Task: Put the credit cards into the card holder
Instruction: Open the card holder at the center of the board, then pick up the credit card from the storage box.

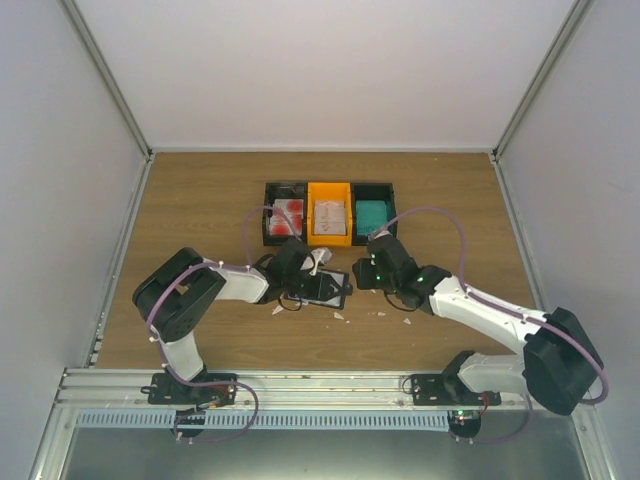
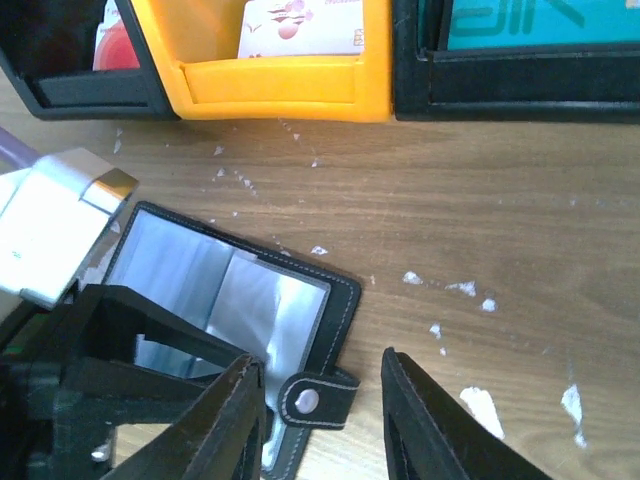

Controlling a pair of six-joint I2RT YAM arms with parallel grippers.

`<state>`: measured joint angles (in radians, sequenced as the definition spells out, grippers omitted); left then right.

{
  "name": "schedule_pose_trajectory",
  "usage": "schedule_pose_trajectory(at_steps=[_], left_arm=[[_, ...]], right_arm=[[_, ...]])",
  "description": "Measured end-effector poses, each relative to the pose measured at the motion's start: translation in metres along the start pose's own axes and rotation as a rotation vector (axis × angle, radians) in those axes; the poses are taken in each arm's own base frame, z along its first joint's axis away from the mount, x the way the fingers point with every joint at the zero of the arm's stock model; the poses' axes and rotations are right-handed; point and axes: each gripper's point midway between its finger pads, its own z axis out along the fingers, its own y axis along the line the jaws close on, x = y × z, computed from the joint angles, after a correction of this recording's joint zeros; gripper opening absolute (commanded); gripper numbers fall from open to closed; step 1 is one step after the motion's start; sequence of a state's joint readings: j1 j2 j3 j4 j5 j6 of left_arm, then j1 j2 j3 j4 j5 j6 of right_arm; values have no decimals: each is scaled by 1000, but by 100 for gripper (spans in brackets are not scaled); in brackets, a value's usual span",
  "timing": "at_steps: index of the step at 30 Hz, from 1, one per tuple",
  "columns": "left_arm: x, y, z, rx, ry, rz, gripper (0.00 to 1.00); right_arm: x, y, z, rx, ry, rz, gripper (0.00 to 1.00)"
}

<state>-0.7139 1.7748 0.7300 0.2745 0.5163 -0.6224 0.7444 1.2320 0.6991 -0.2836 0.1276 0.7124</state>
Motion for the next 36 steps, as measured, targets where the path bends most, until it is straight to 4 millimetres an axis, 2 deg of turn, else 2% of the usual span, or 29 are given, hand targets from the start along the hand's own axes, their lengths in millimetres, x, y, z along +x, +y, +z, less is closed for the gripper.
schedule_pose_trajectory(at_steps=[3, 5, 8, 14, 17, 20, 25, 32, 36], left_arm=[[0, 3, -3, -33, -4, 0, 28], [0, 6, -6, -58, -9, -5, 24], [-1, 9, -9, -87, -19, -9, 21], [-5, 17, -14, -147, -43, -16, 14], [-8, 19, -17, -173, -59, -16, 11], [-13, 20, -20, -189, -80, -11, 11], [-20, 20, -25, -214, -115, -6, 11], [-30, 21, -27, -225, -165, -48, 11], [-38, 27, -31, -241, -209, -100, 12]], right_arm=[[-4, -4, 5, -13, 19, -26, 28], [-15, -6, 11, -16, 26, -54, 26], [-44, -4, 19, -24, 19, -110, 25], [-118, -4, 31, -41, -38, -239, 25], [-137, -5, 45, -35, -28, -314, 25], [-142, -7, 63, -30, 14, -398, 28], [-134, -7, 88, -52, 113, -545, 32], [-142, 5, 119, -82, 172, -683, 36], [-135, 9, 142, -77, 220, -741, 37]])
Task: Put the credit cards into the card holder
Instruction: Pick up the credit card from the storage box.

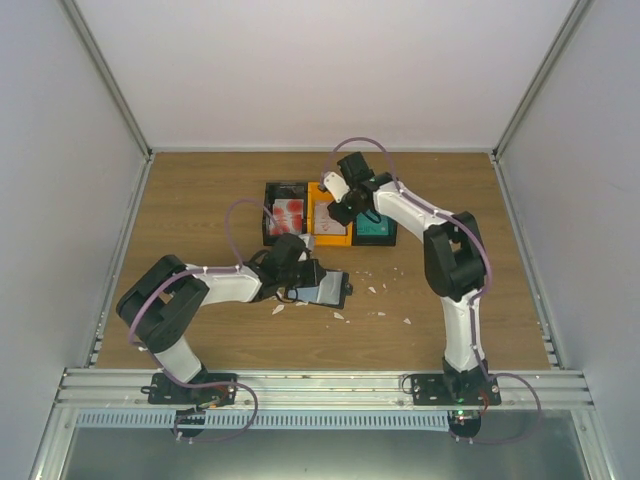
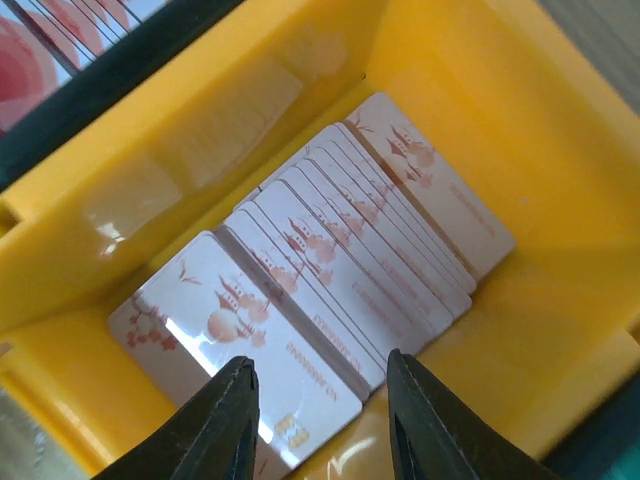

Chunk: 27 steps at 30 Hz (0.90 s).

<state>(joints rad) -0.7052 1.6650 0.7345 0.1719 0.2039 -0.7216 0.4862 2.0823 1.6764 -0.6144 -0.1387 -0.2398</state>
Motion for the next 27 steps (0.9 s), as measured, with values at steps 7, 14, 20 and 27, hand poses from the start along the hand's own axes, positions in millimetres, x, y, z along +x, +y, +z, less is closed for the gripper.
schedule_pose_trajectory(at_steps=[7, 14, 20, 27], left_arm=[[-30, 20, -13, -45, -97, -93, 13], [-50, 38, -22, -78, -155, -157, 13], [-55, 49, -23, -104, -168, -184, 12], [-54, 67, -19, -144, -163, -220, 12]], right_arm=[[-5, 2, 26, -12, 36, -51, 40], [-12, 0, 44, -24, 59, -114, 44], [-7, 7, 52, -47, 95, -204, 47], [3, 15, 59, -90, 154, -282, 47]])
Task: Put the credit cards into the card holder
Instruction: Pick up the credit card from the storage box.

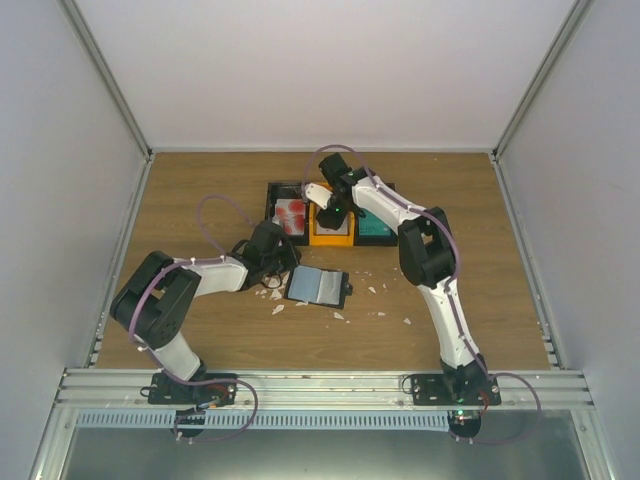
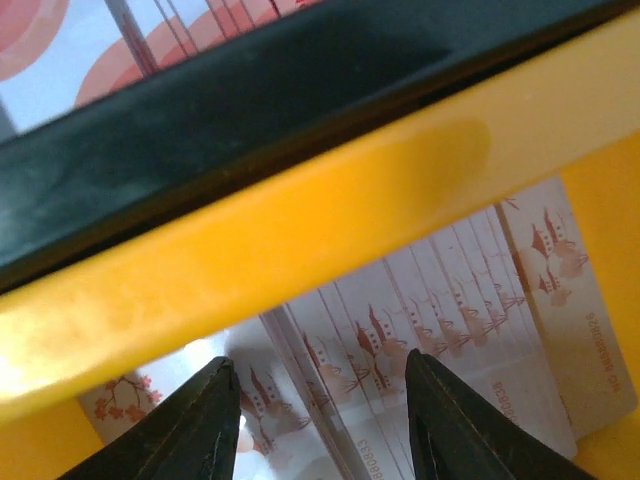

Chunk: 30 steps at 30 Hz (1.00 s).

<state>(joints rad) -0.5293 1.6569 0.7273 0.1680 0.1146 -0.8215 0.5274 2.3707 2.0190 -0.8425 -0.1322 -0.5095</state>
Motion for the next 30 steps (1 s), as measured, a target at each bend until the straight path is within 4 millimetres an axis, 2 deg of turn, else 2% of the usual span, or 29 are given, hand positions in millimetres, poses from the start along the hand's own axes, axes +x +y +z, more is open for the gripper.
schedule_pose_trajectory(at_steps=[7, 12, 25, 30], left_arm=[[-3, 3, 2, -9, -7, -9, 12], [-3, 6, 5, -19, -4, -11, 12], [-12, 1, 17, -15, -10, -8, 13], [-7, -2, 23, -4, 29, 14, 13]], right_arm=[[2, 3, 2, -43, 43, -26, 42], [7, 15, 1, -108, 64, -36, 37], [14, 31, -2, -192, 76, -34, 46], [21, 37, -7, -182, 66, -11, 47]])
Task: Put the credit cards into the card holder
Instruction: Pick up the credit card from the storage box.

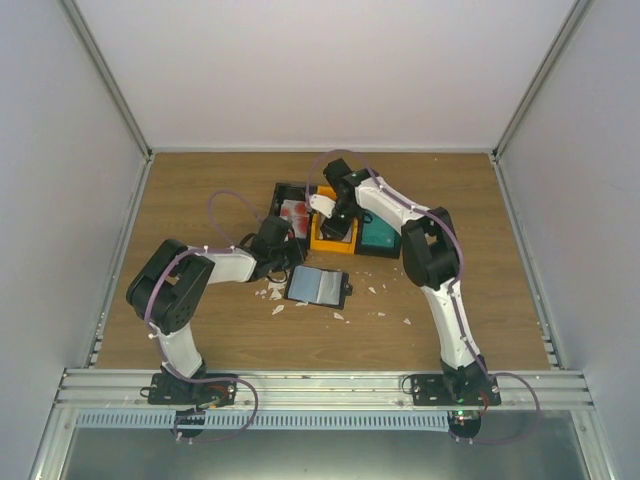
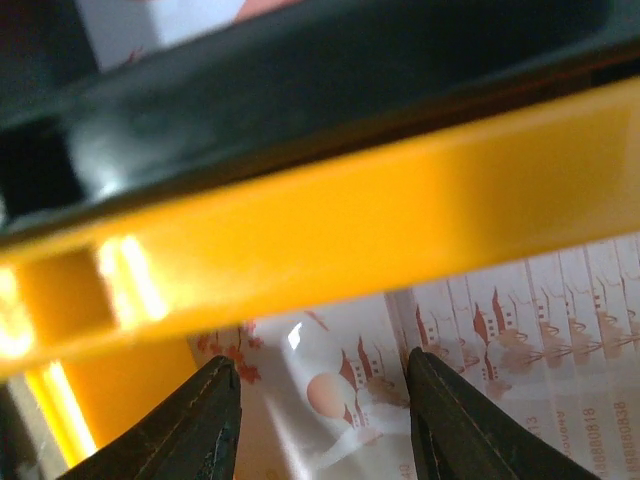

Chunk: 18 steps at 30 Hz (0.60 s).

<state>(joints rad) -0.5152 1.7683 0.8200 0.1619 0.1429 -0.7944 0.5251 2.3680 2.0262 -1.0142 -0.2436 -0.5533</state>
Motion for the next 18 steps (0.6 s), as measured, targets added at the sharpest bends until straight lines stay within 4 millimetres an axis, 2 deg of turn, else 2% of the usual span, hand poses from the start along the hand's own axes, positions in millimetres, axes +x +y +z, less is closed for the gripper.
schedule_pose_trajectory(at_steps=[6, 9, 13, 18], left_arm=[[8, 0, 10, 6, 52, 28, 13], [8, -4, 10, 23, 57, 44, 13], [7, -11, 10, 57, 58, 63, 14], [7, -19, 9, 96, 62, 76, 14]], right_arm=[[21, 18, -11, -15, 23, 45, 50], [29, 23, -11, -16, 47, 70, 54], [34, 20, -8, 22, 77, 102, 64], [34, 4, -9, 97, 76, 149, 67]])
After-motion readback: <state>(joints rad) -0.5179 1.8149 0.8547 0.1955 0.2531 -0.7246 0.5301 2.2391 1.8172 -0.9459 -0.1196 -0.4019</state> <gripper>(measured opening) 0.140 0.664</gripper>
